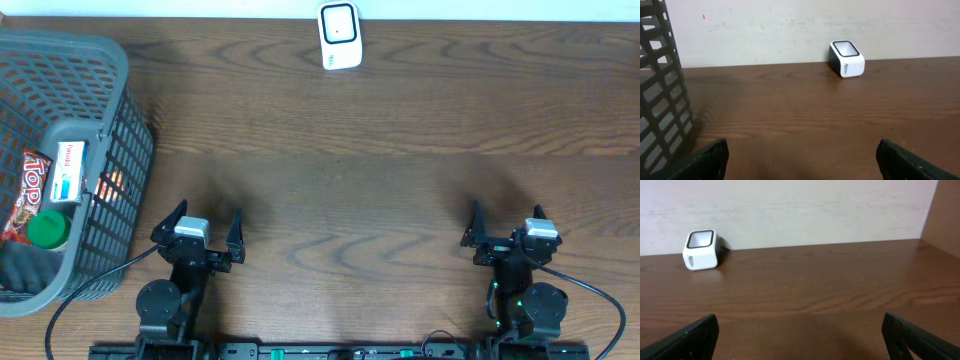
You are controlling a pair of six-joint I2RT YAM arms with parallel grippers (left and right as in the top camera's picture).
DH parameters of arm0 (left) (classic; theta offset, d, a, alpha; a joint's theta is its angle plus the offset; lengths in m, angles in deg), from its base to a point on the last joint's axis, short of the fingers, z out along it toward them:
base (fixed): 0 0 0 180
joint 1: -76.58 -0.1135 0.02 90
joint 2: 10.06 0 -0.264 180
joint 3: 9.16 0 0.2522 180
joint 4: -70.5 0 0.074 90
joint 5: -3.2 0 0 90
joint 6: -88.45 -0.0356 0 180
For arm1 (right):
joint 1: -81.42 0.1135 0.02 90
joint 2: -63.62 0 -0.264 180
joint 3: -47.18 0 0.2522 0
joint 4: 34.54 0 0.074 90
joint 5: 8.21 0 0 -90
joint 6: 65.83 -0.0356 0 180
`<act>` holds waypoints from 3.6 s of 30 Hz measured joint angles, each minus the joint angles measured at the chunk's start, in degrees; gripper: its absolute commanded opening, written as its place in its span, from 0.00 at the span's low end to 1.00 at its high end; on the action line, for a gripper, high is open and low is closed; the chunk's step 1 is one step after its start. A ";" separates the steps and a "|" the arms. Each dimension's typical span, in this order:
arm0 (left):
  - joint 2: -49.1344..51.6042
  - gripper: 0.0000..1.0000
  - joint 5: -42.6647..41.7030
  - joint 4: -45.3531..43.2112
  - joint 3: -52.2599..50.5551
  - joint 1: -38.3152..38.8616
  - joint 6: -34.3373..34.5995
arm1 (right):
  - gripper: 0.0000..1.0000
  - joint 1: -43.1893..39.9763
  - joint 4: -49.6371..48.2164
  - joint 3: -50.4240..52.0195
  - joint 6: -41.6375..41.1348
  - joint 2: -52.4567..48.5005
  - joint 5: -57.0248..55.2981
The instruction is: Scan the item barcode
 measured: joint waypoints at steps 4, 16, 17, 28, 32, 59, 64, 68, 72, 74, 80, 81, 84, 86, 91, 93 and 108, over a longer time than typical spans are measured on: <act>0.00 0.95 0.00 0.00 0.00 0.00 0.00 | 0.99 3.06 0.00 0.00 0.00 0.00 -0.31; 0.00 0.95 0.00 0.00 0.00 0.00 0.00 | 0.99 3.37 0.00 0.00 0.00 0.00 -0.44; 0.00 0.95 0.00 0.00 0.00 0.00 0.00 | 0.99 3.37 0.00 0.00 0.00 0.00 -0.44; 0.00 0.95 0.00 0.00 0.00 0.00 0.00 | 0.99 3.37 0.00 0.00 0.00 0.00 -0.44; 0.00 0.95 0.00 0.00 0.00 0.00 0.00 | 0.99 3.37 0.00 0.00 0.00 0.00 -0.44; 0.00 0.95 0.00 0.00 0.00 0.00 0.00 | 0.99 3.37 0.00 0.00 0.00 0.00 -0.44; 0.00 0.95 0.00 0.00 0.00 0.00 0.00 | 0.99 3.37 0.00 0.00 0.00 0.00 -0.44; 0.00 0.95 0.02 0.00 0.00 0.00 0.00 | 0.99 3.37 0.00 -0.02 0.00 0.00 -0.44; 0.00 0.95 0.02 0.00 0.00 0.00 0.00 | 0.99 3.37 0.00 0.00 0.00 0.00 -0.44; 0.00 0.95 0.00 0.00 0.00 0.00 0.00 | 0.99 3.37 0.00 0.00 0.00 0.00 -0.44; 0.00 0.95 0.00 -0.02 0.00 0.00 0.00 | 0.99 3.37 0.00 0.00 0.00 0.00 -0.44; 0.00 0.95 0.00 -0.02 0.00 0.00 0.00 | 0.99 3.37 0.00 0.00 0.00 0.00 -0.44; 0.00 0.95 0.00 -0.02 0.00 0.00 0.00 | 0.99 3.37 0.00 0.00 0.00 0.00 -0.44; 0.00 0.95 0.24 -0.09 -0.02 0.00 -0.09 | 0.99 3.37 0.00 0.00 0.00 0.00 -0.44; 0.00 0.95 0.52 -0.28 -0.13 0.00 -0.26 | 0.99 3.37 0.00 0.00 0.00 0.00 -0.44; 0.00 0.95 -1.40 -0.48 -0.13 0.00 -0.28 | 0.99 3.37 0.00 0.00 0.00 0.00 -0.44; 18.51 0.95 -14.93 2.10 14.32 0.00 -0.35 | 0.99 3.39 -0.04 0.00 0.00 0.00 -0.46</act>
